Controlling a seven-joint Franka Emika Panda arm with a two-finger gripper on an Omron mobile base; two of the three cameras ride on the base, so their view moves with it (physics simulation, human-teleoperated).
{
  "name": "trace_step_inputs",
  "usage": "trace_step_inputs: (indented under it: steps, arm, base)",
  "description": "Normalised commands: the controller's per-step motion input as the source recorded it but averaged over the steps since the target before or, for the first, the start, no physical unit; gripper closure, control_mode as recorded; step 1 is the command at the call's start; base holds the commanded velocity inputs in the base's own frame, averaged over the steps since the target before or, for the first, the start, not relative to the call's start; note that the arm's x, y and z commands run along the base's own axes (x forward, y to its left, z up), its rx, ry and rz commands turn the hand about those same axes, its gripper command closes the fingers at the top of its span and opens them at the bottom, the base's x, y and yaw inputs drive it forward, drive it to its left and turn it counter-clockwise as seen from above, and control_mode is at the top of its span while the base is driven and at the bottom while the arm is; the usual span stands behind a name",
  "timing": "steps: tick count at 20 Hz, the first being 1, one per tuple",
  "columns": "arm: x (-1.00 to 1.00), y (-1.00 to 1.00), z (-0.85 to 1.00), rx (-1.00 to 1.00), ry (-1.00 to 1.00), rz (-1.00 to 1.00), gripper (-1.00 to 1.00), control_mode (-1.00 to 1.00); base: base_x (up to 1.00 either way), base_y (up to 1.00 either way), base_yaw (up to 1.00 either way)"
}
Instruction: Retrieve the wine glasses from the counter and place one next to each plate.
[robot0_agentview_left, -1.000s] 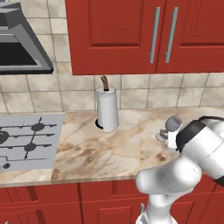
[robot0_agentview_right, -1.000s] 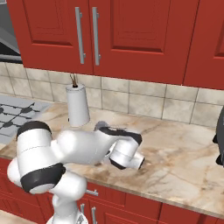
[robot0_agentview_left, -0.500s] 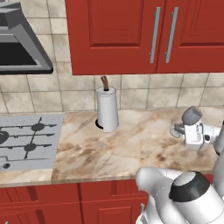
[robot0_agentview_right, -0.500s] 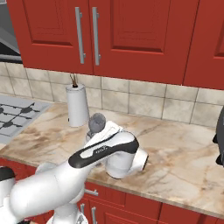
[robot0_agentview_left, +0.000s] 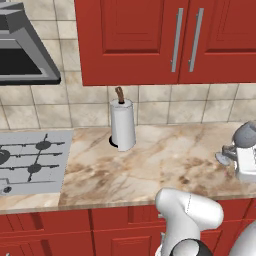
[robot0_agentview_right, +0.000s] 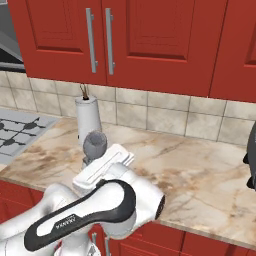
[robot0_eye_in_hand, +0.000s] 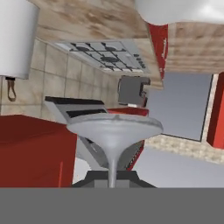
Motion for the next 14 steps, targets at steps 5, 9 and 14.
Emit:
trace_step_inputs:
  steps: [5, 9, 14]
  arm:
    - [-0.74, 0.0, 0.5, 0.0, -0.04, 0.0, 1.0, -1.0]
    - [-0.28, 0.09, 0.45, 0.0, 0.0, 0.0, 1.0, -1.0]
    - [-0.41, 0.23, 0.36, 0.0, -0.01, 0.0, 1.0, -1.0]
  base:
    - [0.0, 0.0, 0.0]
    - [0.0, 0.0, 0.0]
    - [0.0, 0.0, 0.0]
